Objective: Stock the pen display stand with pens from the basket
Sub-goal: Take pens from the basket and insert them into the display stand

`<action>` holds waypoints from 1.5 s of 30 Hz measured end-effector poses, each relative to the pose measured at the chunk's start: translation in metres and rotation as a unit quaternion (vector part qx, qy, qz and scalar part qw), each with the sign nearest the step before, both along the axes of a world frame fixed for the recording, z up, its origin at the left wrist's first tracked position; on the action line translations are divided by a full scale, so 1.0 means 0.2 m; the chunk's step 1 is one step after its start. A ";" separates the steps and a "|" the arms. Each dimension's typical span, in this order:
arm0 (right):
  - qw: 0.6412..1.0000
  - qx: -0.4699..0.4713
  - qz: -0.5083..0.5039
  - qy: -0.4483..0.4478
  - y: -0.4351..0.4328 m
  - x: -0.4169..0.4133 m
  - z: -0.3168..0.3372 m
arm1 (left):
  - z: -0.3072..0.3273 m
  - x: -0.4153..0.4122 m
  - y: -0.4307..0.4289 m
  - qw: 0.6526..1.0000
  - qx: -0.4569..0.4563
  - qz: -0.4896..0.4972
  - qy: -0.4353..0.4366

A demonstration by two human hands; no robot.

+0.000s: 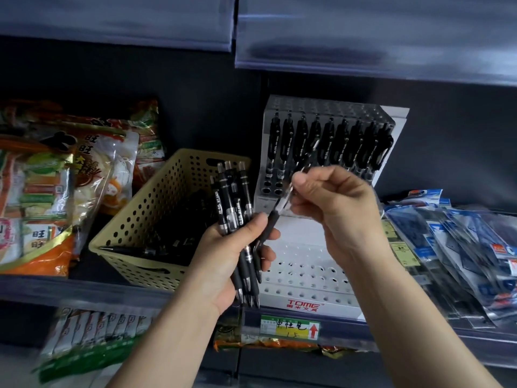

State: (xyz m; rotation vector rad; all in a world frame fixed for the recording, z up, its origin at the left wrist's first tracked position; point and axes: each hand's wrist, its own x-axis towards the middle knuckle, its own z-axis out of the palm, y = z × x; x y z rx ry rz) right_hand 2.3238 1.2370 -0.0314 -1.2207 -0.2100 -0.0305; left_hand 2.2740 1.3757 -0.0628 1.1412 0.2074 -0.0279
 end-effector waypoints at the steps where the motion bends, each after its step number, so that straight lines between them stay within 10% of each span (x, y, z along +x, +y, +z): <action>1: 1.000 0.014 -0.017 -0.015 0.00 0.01 0.01 | 0.00 0.00 0.00 1.000 -0.013 0.013 0.007; 7: 0.984 0.046 -0.118 -0.123 0.03 0.07 0.08 | 0.01 -0.02 -0.01 0.994 -0.087 0.065 0.032; 17: 0.904 -0.172 -0.288 -0.265 0.17 0.14 0.00 | 0.00 -0.02 0.00 0.992 -0.109 0.061 0.022; 36: 0.838 -0.372 -0.319 -0.239 0.23 0.19 -0.03 | -0.02 -0.04 0.05 0.994 -0.076 0.074 -0.020; 45: 0.863 -0.369 -0.273 -0.212 0.22 0.15 0.00 | 0.00 -0.04 0.04 0.997 -0.043 0.052 -0.031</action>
